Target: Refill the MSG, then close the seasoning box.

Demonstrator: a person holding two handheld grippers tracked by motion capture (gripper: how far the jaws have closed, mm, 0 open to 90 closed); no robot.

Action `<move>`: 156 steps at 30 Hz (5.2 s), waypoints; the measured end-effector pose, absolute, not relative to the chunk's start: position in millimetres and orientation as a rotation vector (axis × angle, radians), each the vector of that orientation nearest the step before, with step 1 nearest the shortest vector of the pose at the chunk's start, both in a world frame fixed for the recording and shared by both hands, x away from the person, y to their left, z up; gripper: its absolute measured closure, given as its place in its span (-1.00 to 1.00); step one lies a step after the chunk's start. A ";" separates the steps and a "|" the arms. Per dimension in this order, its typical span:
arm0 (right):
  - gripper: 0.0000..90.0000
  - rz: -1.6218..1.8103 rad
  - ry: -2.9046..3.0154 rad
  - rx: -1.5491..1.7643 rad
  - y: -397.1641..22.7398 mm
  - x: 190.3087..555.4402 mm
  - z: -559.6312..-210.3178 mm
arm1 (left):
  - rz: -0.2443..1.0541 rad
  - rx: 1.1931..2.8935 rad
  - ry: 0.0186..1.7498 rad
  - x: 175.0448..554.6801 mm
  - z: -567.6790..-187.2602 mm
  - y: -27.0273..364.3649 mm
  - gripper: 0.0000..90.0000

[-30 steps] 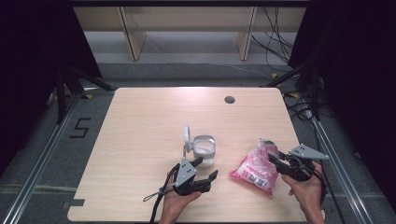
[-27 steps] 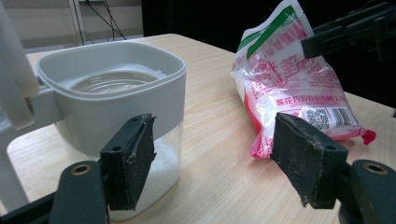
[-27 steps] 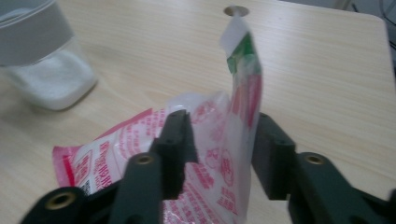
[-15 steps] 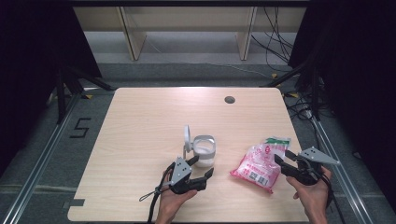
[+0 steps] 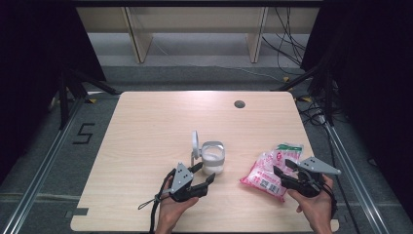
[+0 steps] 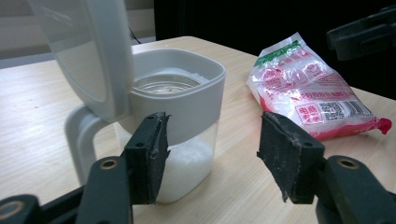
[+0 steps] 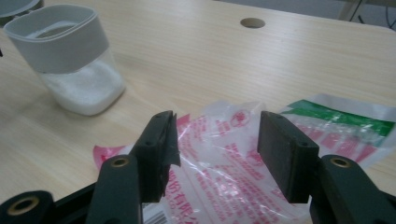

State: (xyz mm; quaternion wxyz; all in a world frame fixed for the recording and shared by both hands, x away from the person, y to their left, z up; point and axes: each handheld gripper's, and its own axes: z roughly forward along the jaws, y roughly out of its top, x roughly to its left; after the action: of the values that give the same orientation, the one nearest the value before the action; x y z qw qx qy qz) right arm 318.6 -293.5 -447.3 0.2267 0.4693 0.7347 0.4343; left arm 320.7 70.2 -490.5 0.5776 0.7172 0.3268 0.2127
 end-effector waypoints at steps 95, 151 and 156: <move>-0.03 1.272 2.186 1.125 -258.7 301.0 -464.4 | 0.713 1.694 0.797 356.2 -451.1 98.9 0.98; -0.10 1.340 2.198 1.130 -255.5 294.3 -465.0 | 0.520 1.695 0.714 331.9 -460.9 80.3 -0.22; -0.11 1.344 2.188 1.099 -256.5 296.7 -467.4 | 0.520 1.694 0.722 327.0 -463.3 80.1 -0.25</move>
State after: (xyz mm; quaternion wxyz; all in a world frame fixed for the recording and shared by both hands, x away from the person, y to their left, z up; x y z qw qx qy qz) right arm 296.7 -256.5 -467.4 0.1734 0.3876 0.7715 0.4738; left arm 327.0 80.1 -463.3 0.5762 0.7236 0.3083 0.2221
